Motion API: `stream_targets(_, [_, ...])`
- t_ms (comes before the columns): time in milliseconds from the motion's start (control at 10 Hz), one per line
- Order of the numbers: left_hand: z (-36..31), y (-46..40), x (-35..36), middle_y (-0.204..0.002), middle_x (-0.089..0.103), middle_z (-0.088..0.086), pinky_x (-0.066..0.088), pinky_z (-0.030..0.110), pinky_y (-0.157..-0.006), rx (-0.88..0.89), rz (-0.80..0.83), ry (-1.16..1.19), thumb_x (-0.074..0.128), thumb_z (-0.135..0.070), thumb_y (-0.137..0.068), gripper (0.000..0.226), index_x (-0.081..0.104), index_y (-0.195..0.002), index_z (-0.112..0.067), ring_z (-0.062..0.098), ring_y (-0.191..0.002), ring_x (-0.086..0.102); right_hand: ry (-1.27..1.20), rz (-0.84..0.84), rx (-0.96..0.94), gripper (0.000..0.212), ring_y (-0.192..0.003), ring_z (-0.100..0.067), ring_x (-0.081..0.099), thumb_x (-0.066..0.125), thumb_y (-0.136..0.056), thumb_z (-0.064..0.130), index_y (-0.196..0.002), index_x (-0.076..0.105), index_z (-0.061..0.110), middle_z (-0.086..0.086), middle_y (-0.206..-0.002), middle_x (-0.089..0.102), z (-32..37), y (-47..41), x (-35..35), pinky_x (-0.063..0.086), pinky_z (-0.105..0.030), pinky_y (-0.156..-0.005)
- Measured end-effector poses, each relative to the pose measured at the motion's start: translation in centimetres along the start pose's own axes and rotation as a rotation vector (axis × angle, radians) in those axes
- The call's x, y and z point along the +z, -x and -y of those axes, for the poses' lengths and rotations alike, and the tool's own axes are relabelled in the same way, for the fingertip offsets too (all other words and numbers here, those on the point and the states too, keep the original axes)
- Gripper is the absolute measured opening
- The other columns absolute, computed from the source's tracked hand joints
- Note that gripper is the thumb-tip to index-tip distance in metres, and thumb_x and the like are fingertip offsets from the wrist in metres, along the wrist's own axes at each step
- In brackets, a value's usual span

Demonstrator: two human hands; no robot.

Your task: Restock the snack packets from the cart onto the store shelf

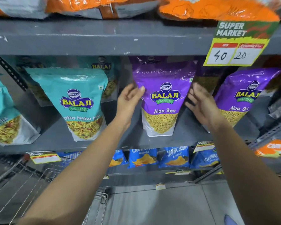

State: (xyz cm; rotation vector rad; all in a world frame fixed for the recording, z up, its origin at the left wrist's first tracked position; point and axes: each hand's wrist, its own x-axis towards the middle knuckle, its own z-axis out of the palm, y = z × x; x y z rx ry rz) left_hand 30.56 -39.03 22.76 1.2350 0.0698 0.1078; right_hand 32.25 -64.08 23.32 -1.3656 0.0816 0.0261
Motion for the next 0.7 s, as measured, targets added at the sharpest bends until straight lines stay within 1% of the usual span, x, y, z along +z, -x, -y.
stream_targets(100, [4.4, 1.5, -1.9, -0.121, 0.066, -0.004, 0.053, 0.008, -0.074, -0.133, 0.158, -0.275, 0.079, -0.007, -0.076, 0.068, 0.046, -0.135, -0.013, 0.000, -0.102, 0.065, 0.209, 0.075, 0.091, 0.048, -0.097, 0.001, 0.066, 0.077, -0.078, 0.025, -0.120, 0.054, 0.025, 0.006, -0.111, 0.072, -5.0, 1.2, -1.2, 0.046, -0.026, -0.087])
stream_targets(200, [8.2, 3.0, -2.9, -0.118, 0.069, -0.002, 0.054, 0.014, -0.081, -0.179, 0.243, -0.456, 0.087, -0.009, -0.067, 0.069, 0.054, -0.127, -0.015, 0.011, -0.104, 0.067, 0.478, 0.209, 0.152, 0.073, -0.109, -0.013, 0.068, 0.094, -0.054, 0.024, -0.116, 0.055, 0.020, -0.006, -0.122, 0.070, -8.8, 2.1, -1.4, 0.052, -0.034, -0.097])
stream_targets(300, [9.5, 3.4, -2.8, -0.111, 0.073, 0.005, 0.054, 0.029, -0.093, -0.109, 0.165, -0.513, 0.088, -0.011, -0.066, 0.054, 0.061, -0.112, -0.017, 0.019, -0.103, 0.069, 0.548, 0.186, 0.117, 0.069, -0.102, -0.011, 0.068, 0.086, -0.067, 0.006, -0.126, 0.052, 0.011, -0.006, -0.121, 0.069, -9.6, 2.2, -1.0, 0.055, -0.016, -0.085])
stream_targets(400, [9.8, 3.4, -2.8, -0.110, 0.074, 0.004, 0.054, 0.034, -0.096, -0.069, 0.140, -0.528, 0.088, -0.016, -0.066, 0.054, 0.063, -0.114, -0.014, 0.014, -0.102, 0.070, 0.538, 0.201, 0.095, 0.067, -0.106, -0.009, 0.066, 0.083, -0.071, 0.005, -0.129, 0.050, 0.012, -0.007, -0.124, 0.067, -9.7, 2.1, -0.8, 0.052, -0.006, -0.076])
stream_targets(500, [9.7, 3.5, -2.8, -0.114, 0.073, 0.003, 0.052, 0.039, -0.101, -0.069, 0.144, -0.573, 0.088, -0.019, -0.067, 0.057, 0.062, -0.118, -0.015, 0.013, -0.105, 0.069, 0.571, 0.205, 0.105, 0.068, -0.110, -0.011, 0.065, 0.083, -0.072, 0.007, -0.130, 0.048, 0.013, -0.006, -0.127, 0.066, -9.5, 2.4, -0.7, 0.052, -0.007, -0.076])
stream_targets(600, [9.5, 3.7, -3.1, -0.130, 0.066, -0.002, 0.049, 0.038, -0.105, -0.087, 0.206, -0.597, 0.088, -0.034, -0.065, 0.079, 0.051, -0.134, -0.025, 0.013, -0.116, 0.063, 0.511, 0.189, 0.117, 0.084, -0.119, -0.015, 0.060, 0.084, -0.071, 0.008, -0.140, 0.036, 0.014, -0.005, -0.133, 0.059, -8.8, 2.6, -0.6, 0.051, -0.015, -0.087])
stream_targets(700, [8.9, 5.4, -3.3, -0.135, 0.061, 0.002, 0.048, 0.034, -0.105, 0.009, 0.079, -0.626, 0.085, -0.038, -0.069, 0.089, 0.041, -0.144, -0.021, 0.015, -0.122, 0.059, 0.436, -0.107, 0.050, 0.084, -0.130, -0.014, 0.047, 0.085, -0.070, 0.014, -0.139, 0.037, 0.022, 0.001, -0.135, 0.049, -8.5, 4.4, -0.7, 0.041, -0.034, -0.108])
